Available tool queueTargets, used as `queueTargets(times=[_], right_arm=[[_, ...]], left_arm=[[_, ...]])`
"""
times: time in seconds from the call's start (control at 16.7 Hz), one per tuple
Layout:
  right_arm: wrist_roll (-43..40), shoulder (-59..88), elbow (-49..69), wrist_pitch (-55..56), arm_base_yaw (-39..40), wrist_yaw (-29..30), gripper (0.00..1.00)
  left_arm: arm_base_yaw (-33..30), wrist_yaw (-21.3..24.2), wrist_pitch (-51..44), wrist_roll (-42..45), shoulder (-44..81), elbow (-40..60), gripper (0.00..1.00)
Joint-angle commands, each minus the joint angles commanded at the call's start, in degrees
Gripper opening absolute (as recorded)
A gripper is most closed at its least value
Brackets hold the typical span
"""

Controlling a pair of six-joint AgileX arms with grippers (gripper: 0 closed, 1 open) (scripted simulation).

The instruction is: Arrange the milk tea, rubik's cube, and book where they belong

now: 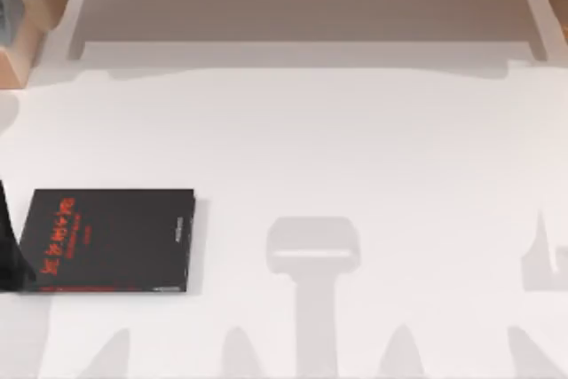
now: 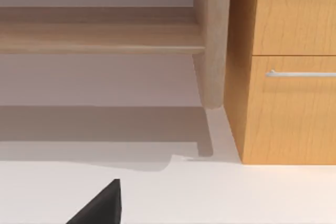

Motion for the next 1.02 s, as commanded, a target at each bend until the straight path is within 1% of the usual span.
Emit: queueTargets(times=[0.36,0.54,0.78,1.02], right_arm=[[-0.1,0.6,0.5,-0.5,-0.2,0.0,1.00],[-0.9,6.0,5.6,-4.5,-1.7,0.0,1.00],[-2.8,21.6,19.0,-14.5,-5.5,0.0,1.00],[-5.2,45.0,36.3,-27.4,-10.4,0.0,1.00]], left_arm=[[0.0,0.0,0.0,0.0,0.0,0.0,1.00],[0.0,0.0,0.0,0.0,0.0,0.0,1.00],[0.0,0.0,0.0,0.0,0.0,0.0,1.00],[0.0,0.0,0.0,0.0,0.0,0.0,1.00]])
